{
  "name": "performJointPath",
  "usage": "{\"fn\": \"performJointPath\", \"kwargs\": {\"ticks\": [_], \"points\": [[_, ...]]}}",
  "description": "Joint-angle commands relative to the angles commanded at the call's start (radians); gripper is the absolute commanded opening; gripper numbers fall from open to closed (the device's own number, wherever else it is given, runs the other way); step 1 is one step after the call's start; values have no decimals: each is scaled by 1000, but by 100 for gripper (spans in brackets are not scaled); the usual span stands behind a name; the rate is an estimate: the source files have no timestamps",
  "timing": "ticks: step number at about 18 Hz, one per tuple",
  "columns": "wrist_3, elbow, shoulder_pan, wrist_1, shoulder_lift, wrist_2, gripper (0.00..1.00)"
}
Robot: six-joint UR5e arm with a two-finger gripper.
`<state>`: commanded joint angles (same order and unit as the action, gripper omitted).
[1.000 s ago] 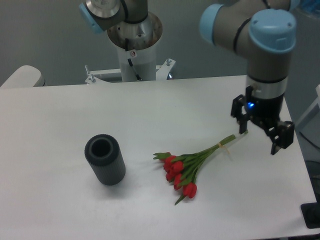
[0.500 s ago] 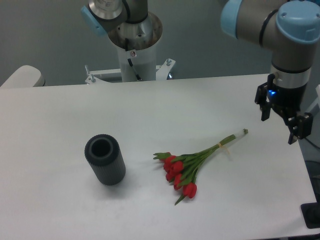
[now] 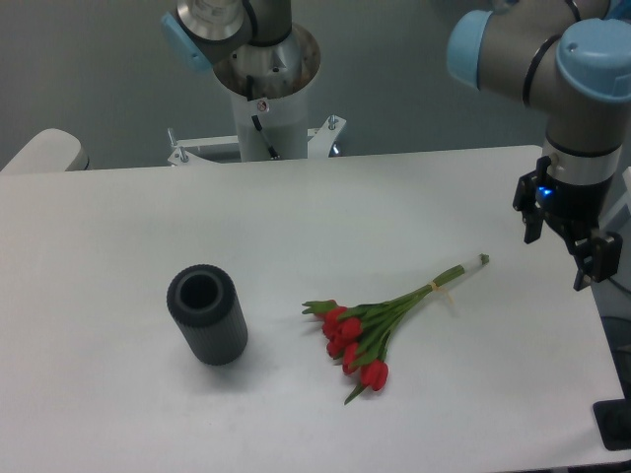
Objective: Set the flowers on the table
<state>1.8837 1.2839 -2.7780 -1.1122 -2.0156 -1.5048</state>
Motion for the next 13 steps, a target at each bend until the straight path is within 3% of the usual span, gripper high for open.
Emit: {"fn": "performJointPath", "kwargs": {"ticks": [13], "points": [[3,0,1,29,-9,0,100]]}}
